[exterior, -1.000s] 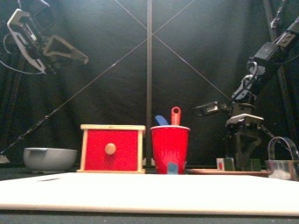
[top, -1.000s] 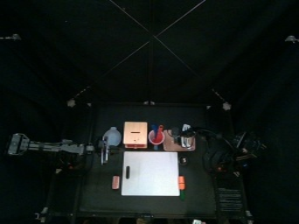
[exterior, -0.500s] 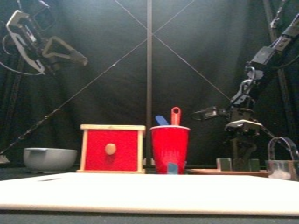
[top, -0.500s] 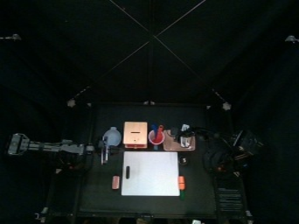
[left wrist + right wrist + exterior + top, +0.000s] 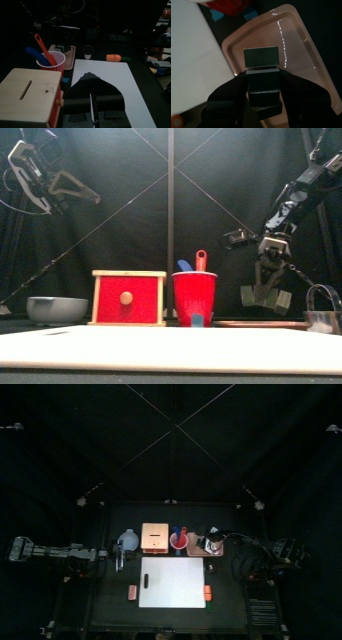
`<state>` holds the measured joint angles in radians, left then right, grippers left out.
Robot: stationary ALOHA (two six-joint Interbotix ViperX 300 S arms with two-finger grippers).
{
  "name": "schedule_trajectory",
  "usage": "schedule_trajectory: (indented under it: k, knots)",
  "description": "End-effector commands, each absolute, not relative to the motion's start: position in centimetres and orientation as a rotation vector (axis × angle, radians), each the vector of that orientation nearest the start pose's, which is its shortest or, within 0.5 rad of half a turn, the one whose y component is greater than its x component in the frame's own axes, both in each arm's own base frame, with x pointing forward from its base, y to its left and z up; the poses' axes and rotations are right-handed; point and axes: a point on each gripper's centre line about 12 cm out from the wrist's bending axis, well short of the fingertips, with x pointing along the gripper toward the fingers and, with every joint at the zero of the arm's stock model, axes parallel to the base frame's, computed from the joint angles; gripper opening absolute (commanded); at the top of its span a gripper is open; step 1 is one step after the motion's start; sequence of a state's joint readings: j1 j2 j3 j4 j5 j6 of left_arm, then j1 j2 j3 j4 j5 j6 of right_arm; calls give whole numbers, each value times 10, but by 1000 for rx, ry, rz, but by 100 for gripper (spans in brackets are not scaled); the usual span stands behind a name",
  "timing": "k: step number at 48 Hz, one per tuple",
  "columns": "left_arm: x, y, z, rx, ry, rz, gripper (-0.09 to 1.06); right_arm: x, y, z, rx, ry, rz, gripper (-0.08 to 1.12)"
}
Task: Place sushi on board then cut the sushi with the knife then place the pieces on the plate
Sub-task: Place the sushi on the board
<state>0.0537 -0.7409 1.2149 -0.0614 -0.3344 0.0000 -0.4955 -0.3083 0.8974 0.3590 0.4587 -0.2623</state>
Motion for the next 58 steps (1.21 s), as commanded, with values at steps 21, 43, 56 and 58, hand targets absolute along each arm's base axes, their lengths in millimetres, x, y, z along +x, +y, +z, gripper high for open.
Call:
schedule_trajectory:
  k: [21,43,56,58]
  knots:
    - [226,15,236,-62,142,81,-2,283,-31,195,592,856,-429,63]
    - [224,15,232,-59,152,81,-1,321,21,197,759,782,-609,63]
    - [224,15,231,-56,153,81,-1,356,54,196,909,758,-741,63]
    - [224,15,231,-56,153,81,-1,364,58,196,933,751,-768,63]
